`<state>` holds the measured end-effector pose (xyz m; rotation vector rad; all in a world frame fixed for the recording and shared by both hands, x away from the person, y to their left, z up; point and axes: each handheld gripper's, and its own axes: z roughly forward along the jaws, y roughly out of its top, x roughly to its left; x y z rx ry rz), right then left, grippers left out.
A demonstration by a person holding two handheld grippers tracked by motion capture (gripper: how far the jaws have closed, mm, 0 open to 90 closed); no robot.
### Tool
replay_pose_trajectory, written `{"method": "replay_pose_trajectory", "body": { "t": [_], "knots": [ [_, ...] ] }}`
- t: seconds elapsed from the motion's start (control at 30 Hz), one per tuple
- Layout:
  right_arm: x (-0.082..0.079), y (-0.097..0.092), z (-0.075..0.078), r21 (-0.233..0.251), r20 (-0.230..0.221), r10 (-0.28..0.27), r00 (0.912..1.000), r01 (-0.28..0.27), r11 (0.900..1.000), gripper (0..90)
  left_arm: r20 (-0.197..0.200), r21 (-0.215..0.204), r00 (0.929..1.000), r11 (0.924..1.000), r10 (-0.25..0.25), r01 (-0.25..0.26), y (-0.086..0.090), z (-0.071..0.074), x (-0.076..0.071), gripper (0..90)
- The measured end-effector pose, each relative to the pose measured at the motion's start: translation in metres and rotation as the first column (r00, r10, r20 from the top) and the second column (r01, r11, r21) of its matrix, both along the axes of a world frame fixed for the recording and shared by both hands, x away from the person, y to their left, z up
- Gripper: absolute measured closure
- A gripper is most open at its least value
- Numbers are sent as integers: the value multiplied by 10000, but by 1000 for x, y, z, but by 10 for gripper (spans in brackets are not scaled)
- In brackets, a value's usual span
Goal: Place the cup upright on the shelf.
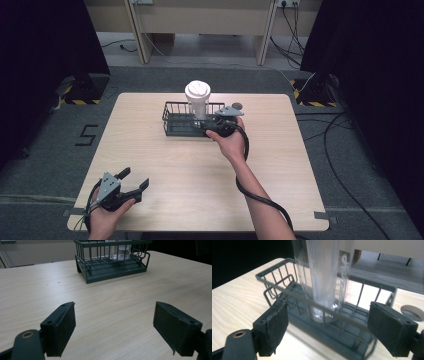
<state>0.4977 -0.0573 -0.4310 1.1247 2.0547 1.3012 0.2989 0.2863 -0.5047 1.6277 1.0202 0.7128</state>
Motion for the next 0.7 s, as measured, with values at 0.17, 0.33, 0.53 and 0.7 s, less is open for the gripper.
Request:
{"method": "replay_pose_trajectory", "body": {
  "t": [0.17,0.33,0.53,0.7],
  "knots": [
    [-15,-16,-3,147,126,-11,9999,9,9999,192,25,8,10000,10000,37,-37,1,0,-1,175],
    [-31,-31,-4,149,170,29,9999,-31,9999,198,22,11,10000,10000,73,-73,1,0,-1,174],
    [-47,-49,-6,70,268,11,9996,-13,10000,202,47,36,10000,10000,79,-79,0,0,-1,174],
    [-62,-66,-11,15,324,-43,9995,43,10000,203,60,44,9999,9999,105,-105,0,0,-1,174]
  ]
}}
